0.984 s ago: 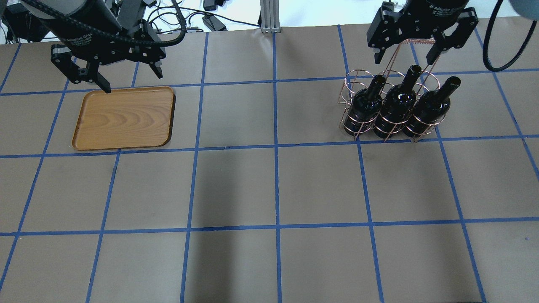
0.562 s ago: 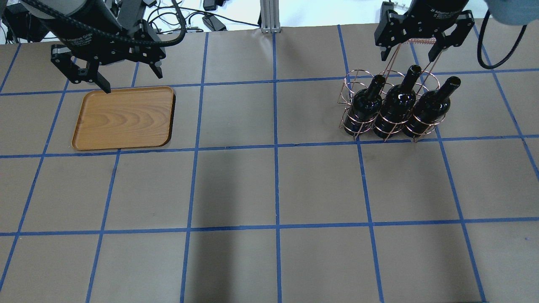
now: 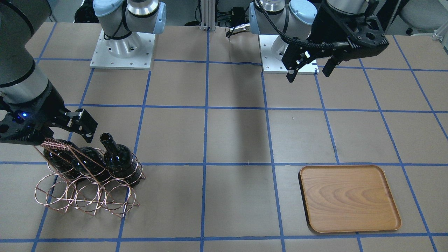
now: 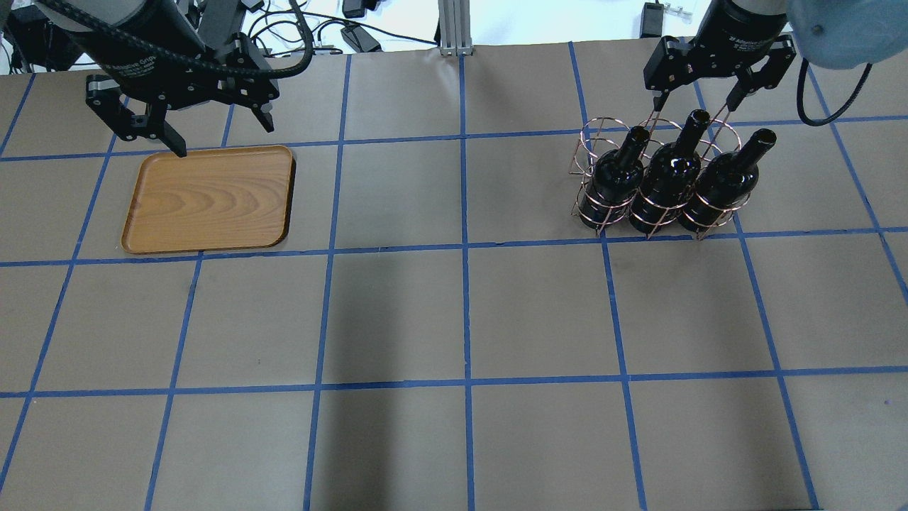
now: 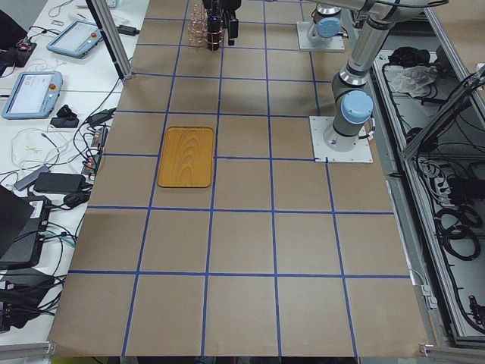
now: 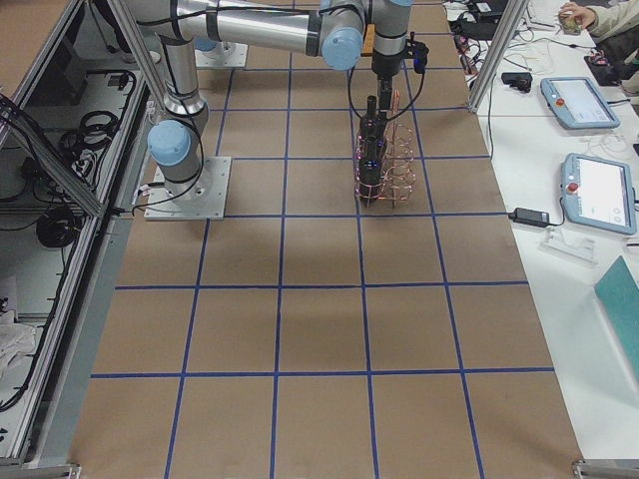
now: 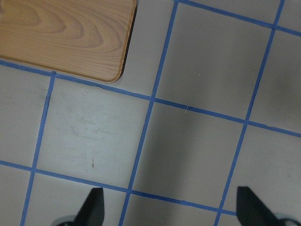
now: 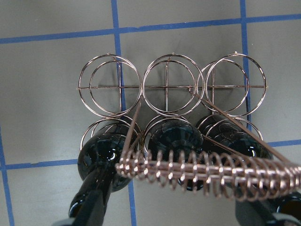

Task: Take wine from basket and place on tray
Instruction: 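Lower the right gripper toward the middle bottle in the copper rack, then close the right gripper on the middle bottle's neck and lift it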

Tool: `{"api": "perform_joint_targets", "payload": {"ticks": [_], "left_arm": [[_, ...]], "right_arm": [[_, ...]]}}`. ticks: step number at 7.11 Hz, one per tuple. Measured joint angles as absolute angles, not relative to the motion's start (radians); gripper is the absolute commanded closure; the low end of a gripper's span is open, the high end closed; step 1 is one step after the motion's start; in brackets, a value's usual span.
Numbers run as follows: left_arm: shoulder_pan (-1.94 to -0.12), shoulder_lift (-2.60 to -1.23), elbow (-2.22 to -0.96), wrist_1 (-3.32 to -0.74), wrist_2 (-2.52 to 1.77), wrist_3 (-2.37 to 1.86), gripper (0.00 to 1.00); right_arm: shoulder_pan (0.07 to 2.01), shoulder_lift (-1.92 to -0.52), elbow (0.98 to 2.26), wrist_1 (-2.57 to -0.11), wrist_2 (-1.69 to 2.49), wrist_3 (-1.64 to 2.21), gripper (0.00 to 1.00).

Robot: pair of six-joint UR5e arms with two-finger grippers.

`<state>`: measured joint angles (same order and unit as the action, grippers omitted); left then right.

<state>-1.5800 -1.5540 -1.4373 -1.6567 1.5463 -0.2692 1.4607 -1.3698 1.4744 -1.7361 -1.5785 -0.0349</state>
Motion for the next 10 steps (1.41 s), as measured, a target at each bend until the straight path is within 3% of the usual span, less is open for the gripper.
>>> {"api": "perform_joint_targets", "payload": {"ticks": [7,10], "left_arm": [[-1.580,-1.554,-1.437,-1.657,1.546,-0.269,0.00],[-1.580,-1.554,-1.437,-1.657,1.547,-0.268,0.00]], "right_arm": [[1.447,-1.328,1.523,-1.810,-1.589,-0.122,0.04],[1.425,-1.328,1.539,-1.814,-1.578,-0.132,0.22]]}}
